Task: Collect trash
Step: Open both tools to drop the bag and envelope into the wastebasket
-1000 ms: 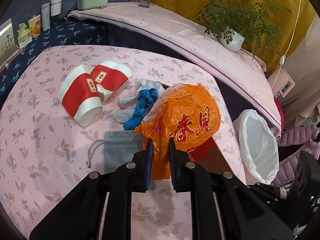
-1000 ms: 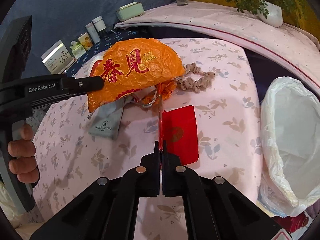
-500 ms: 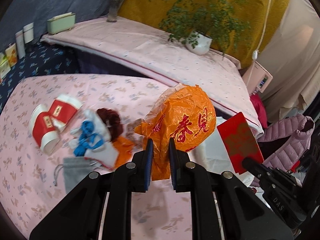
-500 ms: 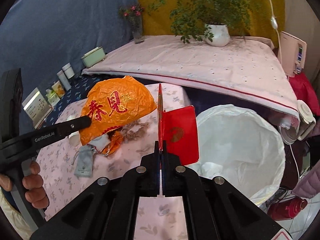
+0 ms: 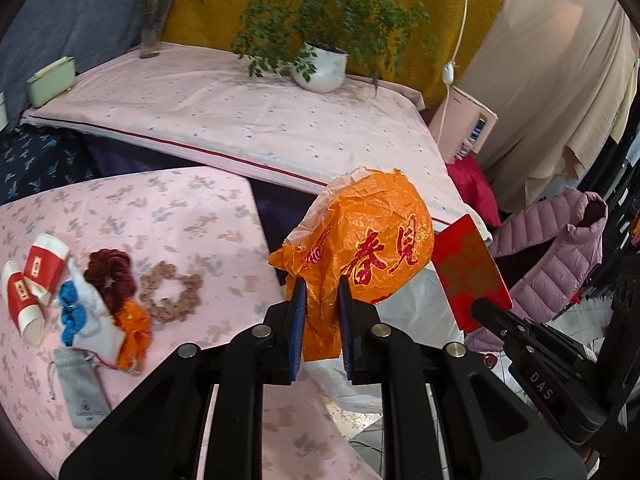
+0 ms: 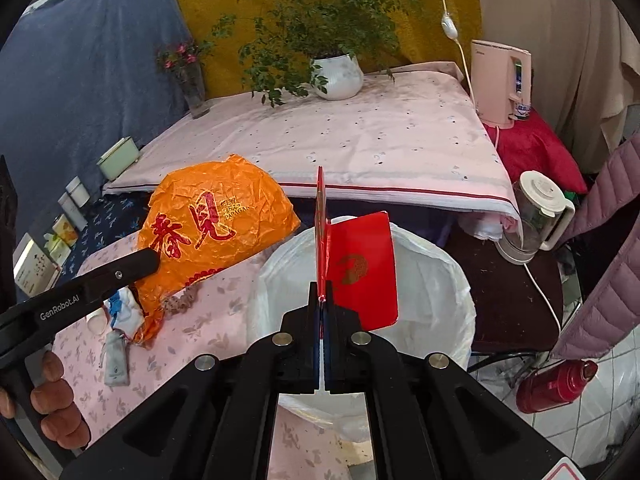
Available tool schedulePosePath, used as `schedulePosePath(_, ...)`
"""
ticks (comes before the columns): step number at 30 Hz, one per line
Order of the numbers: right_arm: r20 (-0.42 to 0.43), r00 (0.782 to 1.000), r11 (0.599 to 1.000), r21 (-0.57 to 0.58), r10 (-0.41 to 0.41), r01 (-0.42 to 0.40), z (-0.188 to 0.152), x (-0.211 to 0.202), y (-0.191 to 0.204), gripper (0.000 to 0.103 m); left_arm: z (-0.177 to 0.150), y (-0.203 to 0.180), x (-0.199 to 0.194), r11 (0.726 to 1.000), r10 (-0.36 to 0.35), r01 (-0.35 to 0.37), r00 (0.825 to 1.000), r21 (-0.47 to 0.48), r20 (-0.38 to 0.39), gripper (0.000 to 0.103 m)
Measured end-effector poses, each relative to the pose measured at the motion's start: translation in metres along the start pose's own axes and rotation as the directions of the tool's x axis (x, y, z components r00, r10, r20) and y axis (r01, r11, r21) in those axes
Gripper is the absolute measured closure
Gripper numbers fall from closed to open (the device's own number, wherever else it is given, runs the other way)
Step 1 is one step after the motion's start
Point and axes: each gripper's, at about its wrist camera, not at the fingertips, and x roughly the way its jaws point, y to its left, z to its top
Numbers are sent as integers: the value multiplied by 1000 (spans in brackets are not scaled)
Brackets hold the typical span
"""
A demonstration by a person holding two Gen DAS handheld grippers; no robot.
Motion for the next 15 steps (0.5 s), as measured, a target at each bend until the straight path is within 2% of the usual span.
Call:
schedulePosePath(6,-11,1000,999,32,-25,26,-4,5,-19,102,-1,-21,23,999,-28,29,999,20,-42,87)
schedulePosePath(8,-16,999,999,40,-36,36,-4,8,-23,101,-3,-25,30,999,-41,42,997,18,-58,84)
schedulePosePath(9,-18,999,998,45,-41,41,-3,10,-25,100,-3,-25,33,999,-40,41,997,10,-68,76)
schedulePosePath(10,-19,999,998,48,-44,45,-3,11,-26,98,-4,-25,36,999,-40,40,996,2,-74,63)
schedulePosePath(12,-9,998,997,55,-59,60,-4,12,-28,91,-5,-24,37,999,-32,31,997,-13,-64,51)
schedulePosePath(15,-8,999,997,56,-54,54,-3,13,-29,85,-6,-20,38,1000,-9,8,998,-15,-58,49)
